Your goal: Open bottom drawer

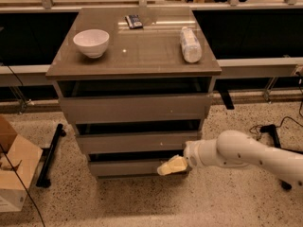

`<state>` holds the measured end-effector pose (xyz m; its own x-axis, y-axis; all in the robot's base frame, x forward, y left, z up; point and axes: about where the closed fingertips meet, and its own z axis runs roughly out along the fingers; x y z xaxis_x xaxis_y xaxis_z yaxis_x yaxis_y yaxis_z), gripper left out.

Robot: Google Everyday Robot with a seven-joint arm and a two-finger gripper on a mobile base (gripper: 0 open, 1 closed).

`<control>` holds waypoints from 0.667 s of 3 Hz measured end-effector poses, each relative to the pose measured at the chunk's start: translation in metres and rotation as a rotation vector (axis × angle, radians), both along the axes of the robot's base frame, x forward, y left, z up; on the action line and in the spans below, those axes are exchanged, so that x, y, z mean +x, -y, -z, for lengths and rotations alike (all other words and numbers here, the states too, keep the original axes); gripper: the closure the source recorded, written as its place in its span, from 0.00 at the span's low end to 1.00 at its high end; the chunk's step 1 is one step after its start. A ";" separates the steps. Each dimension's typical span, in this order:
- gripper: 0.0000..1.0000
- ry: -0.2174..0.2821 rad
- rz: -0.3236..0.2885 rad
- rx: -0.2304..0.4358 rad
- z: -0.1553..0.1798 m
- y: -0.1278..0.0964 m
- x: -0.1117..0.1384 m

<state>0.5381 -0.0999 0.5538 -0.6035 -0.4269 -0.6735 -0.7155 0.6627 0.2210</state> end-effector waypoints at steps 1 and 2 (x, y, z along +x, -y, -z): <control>0.00 0.011 0.022 0.111 0.049 -0.025 0.018; 0.00 -0.001 0.019 0.167 0.080 -0.037 0.030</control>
Offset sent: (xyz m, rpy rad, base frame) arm 0.0457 0.0484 -0.1168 0.2325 0.0117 -0.0221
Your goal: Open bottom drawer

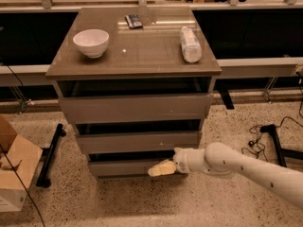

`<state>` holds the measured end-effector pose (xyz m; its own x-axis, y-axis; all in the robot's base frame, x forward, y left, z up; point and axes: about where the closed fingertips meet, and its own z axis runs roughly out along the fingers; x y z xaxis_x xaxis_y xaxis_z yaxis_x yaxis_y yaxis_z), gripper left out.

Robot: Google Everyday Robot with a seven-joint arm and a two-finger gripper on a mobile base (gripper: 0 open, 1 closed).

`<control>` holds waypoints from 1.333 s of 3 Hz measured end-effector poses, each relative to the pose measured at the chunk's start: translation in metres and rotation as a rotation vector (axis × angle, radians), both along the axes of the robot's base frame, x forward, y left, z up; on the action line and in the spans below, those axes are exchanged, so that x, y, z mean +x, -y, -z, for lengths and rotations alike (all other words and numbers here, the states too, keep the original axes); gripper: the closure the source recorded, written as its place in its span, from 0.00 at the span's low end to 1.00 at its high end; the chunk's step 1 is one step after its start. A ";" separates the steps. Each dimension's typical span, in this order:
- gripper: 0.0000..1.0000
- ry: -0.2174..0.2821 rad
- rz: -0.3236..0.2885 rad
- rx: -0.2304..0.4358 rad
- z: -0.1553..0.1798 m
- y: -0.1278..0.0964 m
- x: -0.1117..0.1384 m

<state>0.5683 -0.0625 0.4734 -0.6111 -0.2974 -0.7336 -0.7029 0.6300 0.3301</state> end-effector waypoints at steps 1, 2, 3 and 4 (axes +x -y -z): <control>0.00 -0.009 0.002 0.007 0.007 -0.001 -0.001; 0.00 -0.010 0.011 -0.021 0.030 -0.005 0.002; 0.00 -0.010 0.015 -0.042 0.058 -0.009 0.009; 0.00 -0.022 0.019 -0.100 0.096 -0.004 0.021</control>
Offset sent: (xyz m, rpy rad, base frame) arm -0.0009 0.0041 -0.0496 -0.0536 0.0150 -0.0404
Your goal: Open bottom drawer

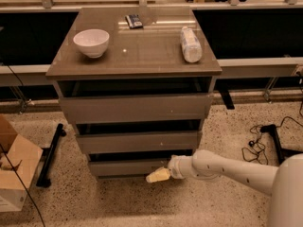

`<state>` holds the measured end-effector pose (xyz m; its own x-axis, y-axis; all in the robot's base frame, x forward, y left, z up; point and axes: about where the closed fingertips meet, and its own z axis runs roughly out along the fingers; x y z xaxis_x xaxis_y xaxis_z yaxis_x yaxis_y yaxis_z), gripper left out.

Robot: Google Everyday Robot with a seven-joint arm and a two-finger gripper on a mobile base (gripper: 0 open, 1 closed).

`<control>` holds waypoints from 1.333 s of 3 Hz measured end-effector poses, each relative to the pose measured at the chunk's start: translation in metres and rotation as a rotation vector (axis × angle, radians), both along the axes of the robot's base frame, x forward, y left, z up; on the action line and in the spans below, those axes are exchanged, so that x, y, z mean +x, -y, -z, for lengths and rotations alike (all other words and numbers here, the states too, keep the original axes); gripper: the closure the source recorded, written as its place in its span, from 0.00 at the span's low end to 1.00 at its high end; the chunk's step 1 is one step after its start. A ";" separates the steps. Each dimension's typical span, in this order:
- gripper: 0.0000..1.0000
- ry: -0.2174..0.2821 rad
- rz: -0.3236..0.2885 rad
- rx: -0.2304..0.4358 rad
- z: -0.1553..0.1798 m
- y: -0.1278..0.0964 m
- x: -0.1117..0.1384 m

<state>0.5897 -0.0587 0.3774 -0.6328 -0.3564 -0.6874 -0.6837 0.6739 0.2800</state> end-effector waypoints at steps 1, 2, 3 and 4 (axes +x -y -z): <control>0.00 -0.004 0.008 -0.039 0.030 0.009 0.015; 0.00 0.001 0.048 -0.057 0.078 0.030 0.056; 0.00 0.002 0.048 -0.057 0.078 0.030 0.056; 0.00 0.046 0.107 -0.093 0.094 0.029 0.065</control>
Offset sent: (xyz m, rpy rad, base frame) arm 0.0541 -0.0348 -0.0804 -0.0558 -0.0003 -0.0526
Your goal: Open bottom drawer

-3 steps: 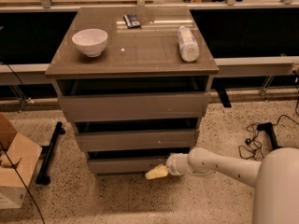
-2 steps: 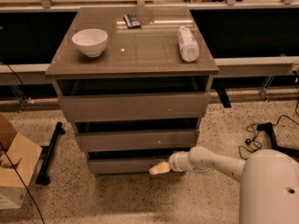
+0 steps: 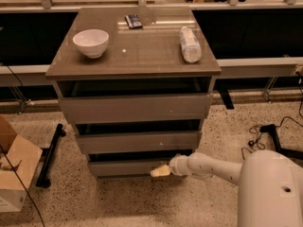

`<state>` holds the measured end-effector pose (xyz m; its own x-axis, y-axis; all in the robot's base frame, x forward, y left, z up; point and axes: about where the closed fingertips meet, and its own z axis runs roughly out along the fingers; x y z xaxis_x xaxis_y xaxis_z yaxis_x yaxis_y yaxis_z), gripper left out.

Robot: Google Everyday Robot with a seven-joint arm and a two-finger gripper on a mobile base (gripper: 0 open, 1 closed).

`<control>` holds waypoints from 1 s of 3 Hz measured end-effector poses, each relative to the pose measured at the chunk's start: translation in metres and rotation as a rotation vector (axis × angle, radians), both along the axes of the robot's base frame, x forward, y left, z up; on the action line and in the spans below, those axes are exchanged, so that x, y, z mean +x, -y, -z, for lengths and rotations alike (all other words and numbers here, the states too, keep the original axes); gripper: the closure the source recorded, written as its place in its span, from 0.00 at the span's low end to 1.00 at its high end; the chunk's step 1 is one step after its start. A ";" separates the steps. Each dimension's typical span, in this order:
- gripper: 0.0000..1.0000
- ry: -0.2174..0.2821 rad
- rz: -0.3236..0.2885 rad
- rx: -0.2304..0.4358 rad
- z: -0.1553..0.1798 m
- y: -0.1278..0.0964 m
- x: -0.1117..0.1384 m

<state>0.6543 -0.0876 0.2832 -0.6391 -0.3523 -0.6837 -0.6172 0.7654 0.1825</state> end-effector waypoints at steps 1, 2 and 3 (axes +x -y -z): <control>0.00 0.020 0.028 -0.091 0.023 -0.001 0.011; 0.00 0.025 0.048 -0.148 0.052 0.002 0.030; 0.00 0.023 0.054 -0.165 0.067 0.004 0.048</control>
Offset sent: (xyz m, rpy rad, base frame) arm 0.0509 -0.0094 -0.0657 -0.1943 -0.0466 -0.0807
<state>0.7025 -0.0917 0.2164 -0.6453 -0.4266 -0.6337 -0.5767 0.8160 0.0380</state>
